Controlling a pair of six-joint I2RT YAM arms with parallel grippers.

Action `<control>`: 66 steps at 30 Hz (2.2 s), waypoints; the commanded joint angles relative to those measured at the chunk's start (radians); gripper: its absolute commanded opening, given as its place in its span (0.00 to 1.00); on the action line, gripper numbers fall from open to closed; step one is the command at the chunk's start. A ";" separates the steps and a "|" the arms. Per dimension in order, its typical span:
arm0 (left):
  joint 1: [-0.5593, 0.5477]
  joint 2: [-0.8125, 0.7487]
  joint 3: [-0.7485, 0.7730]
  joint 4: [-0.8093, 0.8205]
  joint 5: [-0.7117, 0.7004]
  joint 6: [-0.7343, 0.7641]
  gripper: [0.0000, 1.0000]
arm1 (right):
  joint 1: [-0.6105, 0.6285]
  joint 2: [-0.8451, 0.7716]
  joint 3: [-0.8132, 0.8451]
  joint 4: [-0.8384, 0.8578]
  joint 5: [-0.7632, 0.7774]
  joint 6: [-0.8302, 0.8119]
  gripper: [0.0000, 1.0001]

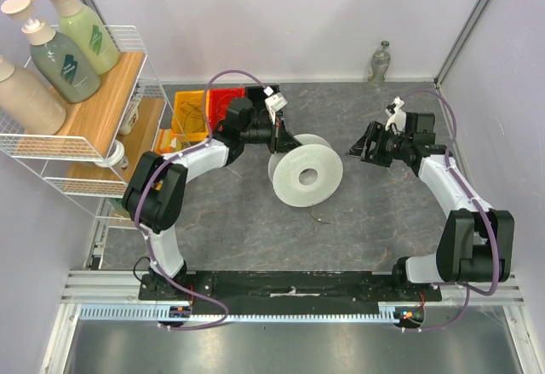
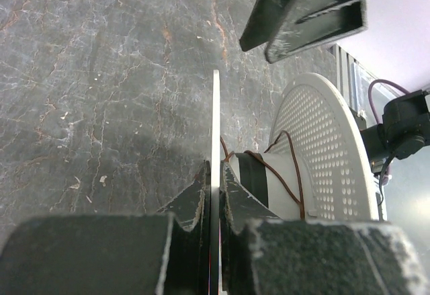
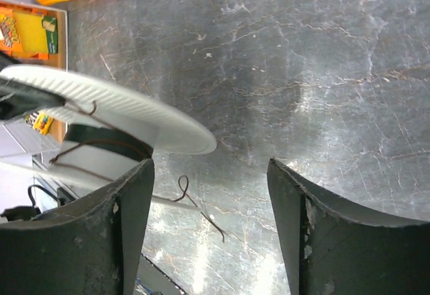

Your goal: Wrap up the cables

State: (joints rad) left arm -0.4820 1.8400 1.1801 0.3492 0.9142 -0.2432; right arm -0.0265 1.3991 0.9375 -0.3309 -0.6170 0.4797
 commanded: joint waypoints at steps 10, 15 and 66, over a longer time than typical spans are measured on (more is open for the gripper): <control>0.034 0.114 0.144 0.066 0.092 -0.197 0.01 | -0.003 -0.048 -0.080 0.046 -0.165 -0.108 0.77; 0.034 0.143 0.164 0.073 0.117 -0.235 0.02 | 0.002 -0.049 -0.129 0.107 -0.239 -0.150 0.77; 0.117 0.235 0.282 -0.073 0.057 -0.192 0.81 | -0.038 0.225 -0.055 0.267 -0.540 -0.256 0.00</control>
State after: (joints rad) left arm -0.3561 2.1204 1.4204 0.3038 1.0016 -0.4858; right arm -0.0425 1.5959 0.8333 -0.0921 -1.2167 0.2375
